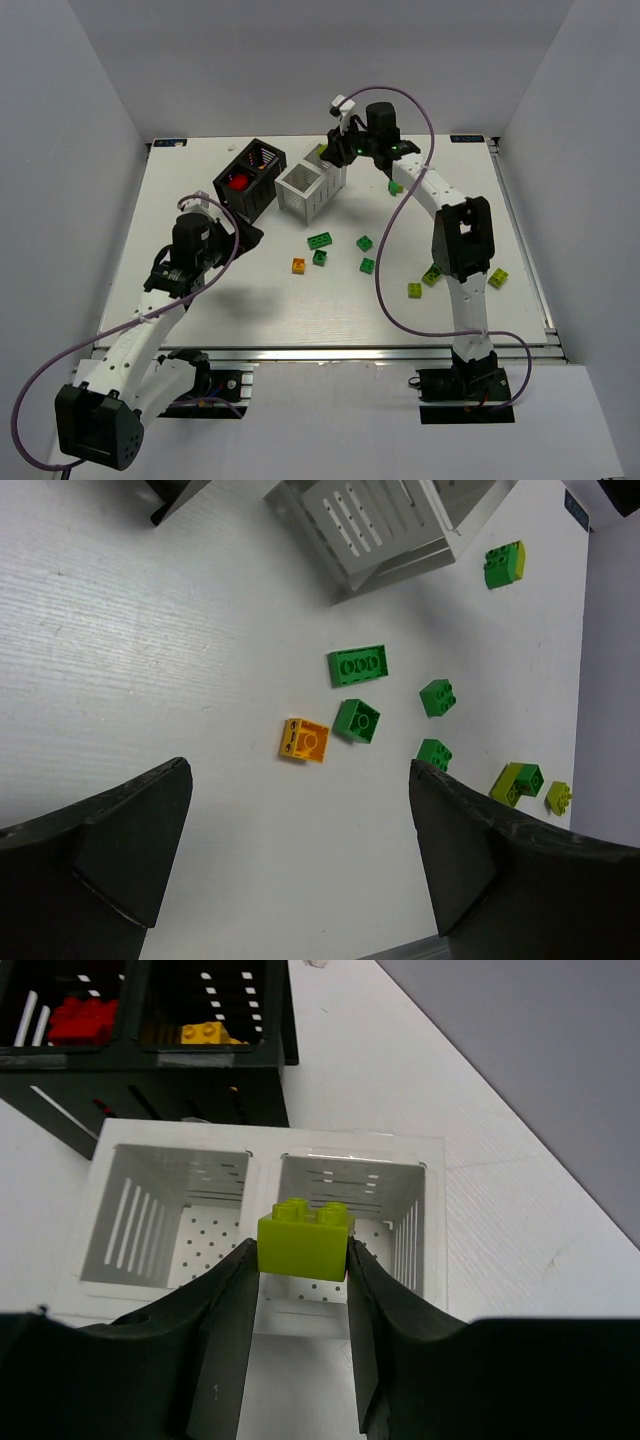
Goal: Sort the legos into containers by color
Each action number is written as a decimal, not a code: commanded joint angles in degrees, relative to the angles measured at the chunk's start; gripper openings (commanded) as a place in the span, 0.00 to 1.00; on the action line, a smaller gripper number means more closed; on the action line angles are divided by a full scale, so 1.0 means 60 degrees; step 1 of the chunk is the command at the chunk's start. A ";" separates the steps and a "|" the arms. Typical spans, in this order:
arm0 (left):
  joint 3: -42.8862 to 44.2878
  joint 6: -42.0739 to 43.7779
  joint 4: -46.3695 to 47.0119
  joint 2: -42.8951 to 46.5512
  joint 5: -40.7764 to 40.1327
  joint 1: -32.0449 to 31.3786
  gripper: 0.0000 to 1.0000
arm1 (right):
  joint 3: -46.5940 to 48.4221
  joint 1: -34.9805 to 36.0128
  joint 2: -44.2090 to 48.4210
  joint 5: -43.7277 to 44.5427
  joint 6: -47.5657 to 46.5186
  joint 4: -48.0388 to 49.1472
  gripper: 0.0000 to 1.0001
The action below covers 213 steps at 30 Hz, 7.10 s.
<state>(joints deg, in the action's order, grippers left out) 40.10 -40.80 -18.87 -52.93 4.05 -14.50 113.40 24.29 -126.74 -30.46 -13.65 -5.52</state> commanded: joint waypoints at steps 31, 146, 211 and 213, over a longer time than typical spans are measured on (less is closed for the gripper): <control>0.1663 -0.0145 -0.0953 -0.3550 -0.0542 -0.1770 0.52 | -0.2623 -0.1836 0.4304 -0.3963 -0.4155 -0.4702 0.28; 0.2050 0.1146 0.1006 -0.2372 -0.0134 0.0015 0.75 | -0.7914 -0.3946 0.7076 0.2498 -0.4580 -0.6653 0.89; 0.0276 -0.8008 1.6003 -0.7599 0.6912 -0.2373 0.90 | -0.9291 -0.0417 0.9315 -0.2996 -0.3512 0.0492 0.00; 0.0202 -0.8638 1.6953 -0.7789 0.6927 -0.2402 0.91 | -0.9525 -0.0372 0.9462 -0.2820 -0.3075 0.1194 0.00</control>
<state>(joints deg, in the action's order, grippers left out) 42.44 -83.61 65.65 -98.89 43.68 -28.47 57.43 21.50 -72.66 -47.81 -37.10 -9.67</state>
